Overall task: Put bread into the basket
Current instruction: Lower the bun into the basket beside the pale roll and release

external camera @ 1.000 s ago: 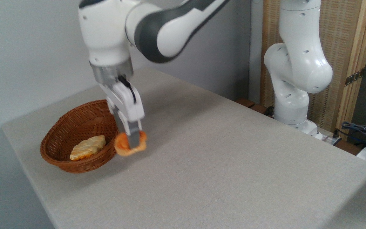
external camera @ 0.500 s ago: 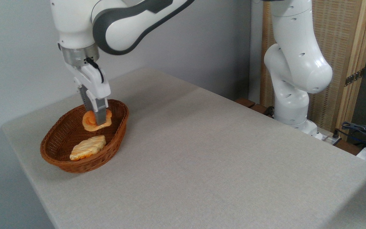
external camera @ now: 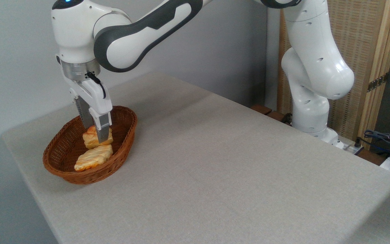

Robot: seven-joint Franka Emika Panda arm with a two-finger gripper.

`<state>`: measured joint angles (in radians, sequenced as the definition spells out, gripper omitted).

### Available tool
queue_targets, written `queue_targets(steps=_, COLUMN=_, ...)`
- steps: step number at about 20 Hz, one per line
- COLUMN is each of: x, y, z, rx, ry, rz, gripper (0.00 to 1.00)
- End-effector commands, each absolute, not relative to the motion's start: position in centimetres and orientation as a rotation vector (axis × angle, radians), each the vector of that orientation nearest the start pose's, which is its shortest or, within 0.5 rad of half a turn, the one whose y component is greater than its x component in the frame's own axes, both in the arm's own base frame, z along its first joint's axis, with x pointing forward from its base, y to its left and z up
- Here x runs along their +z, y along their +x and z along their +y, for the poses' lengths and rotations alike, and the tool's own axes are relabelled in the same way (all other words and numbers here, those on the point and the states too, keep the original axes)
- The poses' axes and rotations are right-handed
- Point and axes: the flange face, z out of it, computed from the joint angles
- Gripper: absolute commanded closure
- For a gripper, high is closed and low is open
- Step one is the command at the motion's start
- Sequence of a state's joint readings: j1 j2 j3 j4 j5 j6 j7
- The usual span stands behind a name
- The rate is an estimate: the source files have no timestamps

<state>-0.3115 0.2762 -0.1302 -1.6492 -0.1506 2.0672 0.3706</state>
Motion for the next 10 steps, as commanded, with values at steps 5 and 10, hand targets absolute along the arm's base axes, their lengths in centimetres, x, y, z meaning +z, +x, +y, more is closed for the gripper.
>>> queue_targets(steps=5, x=48.8, y=59.8, z=-26.8, rx=-0.272, ry=-3.080, rz=1.157, gripper=0.00)
queue_targets(steps=10, x=53.5, y=59.5, z=-19.3, rx=-0.226, ry=-3.033, rz=1.043, gripper=0.00)
